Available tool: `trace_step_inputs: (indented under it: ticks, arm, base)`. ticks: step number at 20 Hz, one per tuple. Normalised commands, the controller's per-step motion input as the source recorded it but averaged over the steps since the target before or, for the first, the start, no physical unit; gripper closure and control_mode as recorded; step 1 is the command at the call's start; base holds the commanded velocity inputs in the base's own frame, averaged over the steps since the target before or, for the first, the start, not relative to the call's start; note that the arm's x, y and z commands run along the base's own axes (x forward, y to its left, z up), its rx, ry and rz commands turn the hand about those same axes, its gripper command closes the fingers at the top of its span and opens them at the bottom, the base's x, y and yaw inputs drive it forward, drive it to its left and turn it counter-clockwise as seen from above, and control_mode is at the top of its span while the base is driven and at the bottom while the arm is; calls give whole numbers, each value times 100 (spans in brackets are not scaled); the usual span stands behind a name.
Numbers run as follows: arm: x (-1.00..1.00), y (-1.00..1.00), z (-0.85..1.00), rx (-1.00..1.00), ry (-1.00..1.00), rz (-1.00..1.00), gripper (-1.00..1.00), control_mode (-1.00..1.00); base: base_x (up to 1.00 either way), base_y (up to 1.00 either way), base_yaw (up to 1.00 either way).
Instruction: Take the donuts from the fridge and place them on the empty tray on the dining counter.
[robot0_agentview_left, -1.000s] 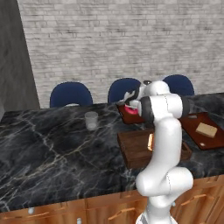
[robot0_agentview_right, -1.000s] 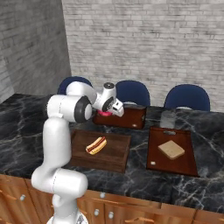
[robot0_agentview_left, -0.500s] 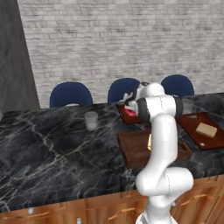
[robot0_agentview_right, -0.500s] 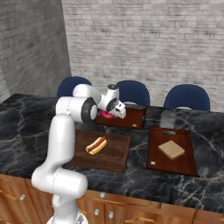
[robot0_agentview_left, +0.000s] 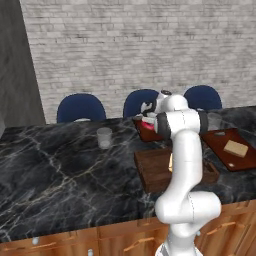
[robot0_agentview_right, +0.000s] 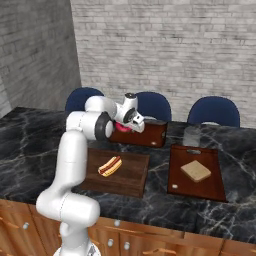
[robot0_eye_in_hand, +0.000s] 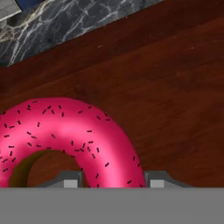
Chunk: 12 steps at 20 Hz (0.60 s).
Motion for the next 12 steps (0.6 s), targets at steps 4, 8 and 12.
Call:
trace_step_inputs:
  ticks: [4,8,12]
  arm:
    - [-54,0,39,3,-5,0,-100,-100]
    - [-72,2,69,3,-26,0,-100,-100]
    - [-100,33,94,-5,-69,8,-100,-100]
  base:
    - [0,0,0]
    - [0,0,0]
    - [0,0,0]
